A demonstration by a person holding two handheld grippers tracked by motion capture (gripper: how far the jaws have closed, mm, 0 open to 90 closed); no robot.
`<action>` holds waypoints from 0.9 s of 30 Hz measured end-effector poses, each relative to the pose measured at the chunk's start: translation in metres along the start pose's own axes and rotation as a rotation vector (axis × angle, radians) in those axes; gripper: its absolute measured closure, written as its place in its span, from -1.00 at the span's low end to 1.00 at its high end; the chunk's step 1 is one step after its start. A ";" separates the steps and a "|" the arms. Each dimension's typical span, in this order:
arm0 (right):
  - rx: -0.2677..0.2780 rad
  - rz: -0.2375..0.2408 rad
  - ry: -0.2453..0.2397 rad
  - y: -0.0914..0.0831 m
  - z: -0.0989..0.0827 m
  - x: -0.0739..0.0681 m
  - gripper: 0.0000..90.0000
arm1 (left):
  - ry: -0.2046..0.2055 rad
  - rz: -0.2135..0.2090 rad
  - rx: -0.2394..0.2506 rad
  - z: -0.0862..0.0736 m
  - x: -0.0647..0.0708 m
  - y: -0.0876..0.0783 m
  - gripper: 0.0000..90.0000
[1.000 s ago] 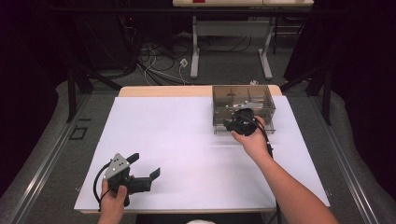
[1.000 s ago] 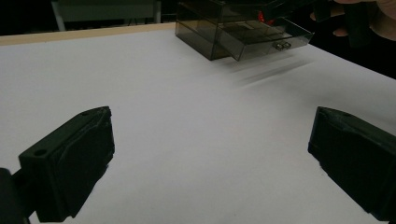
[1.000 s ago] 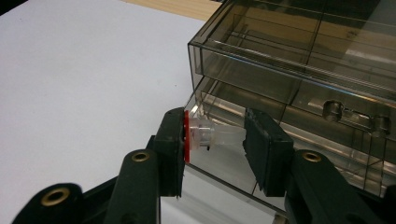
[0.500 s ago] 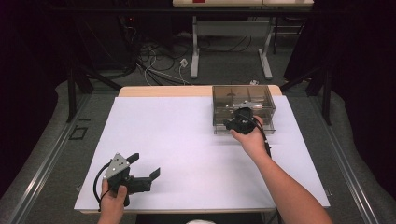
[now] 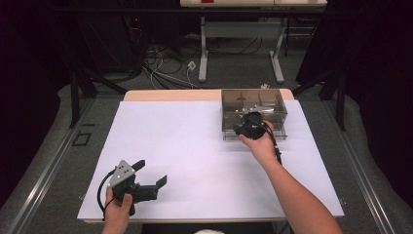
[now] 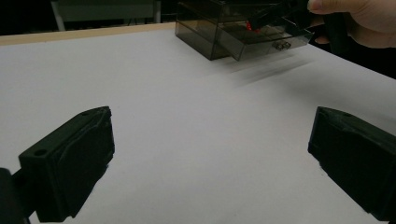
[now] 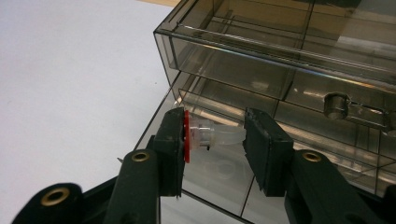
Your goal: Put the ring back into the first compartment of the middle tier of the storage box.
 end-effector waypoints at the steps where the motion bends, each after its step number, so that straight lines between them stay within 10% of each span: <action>1: 0.002 -0.001 -0.002 0.001 0.000 0.000 0.32 | 0.000 0.000 0.000 0.000 0.000 0.000 -0.99; 27: -0.009 0.010 0.002 0.007 -0.003 -0.003 0.31 | -0.003 0.001 -0.004 -0.001 -0.002 0.001 -0.99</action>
Point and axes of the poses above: each handheld gripper's, and its own axes: y roughly forward along the jaws, z roughly out of its top, x roughly to its right, the point moved 10 cm from there along y, roughly forward along the jaws, and after that the axes turned 4 degrees about y, right-handed, at the moved point
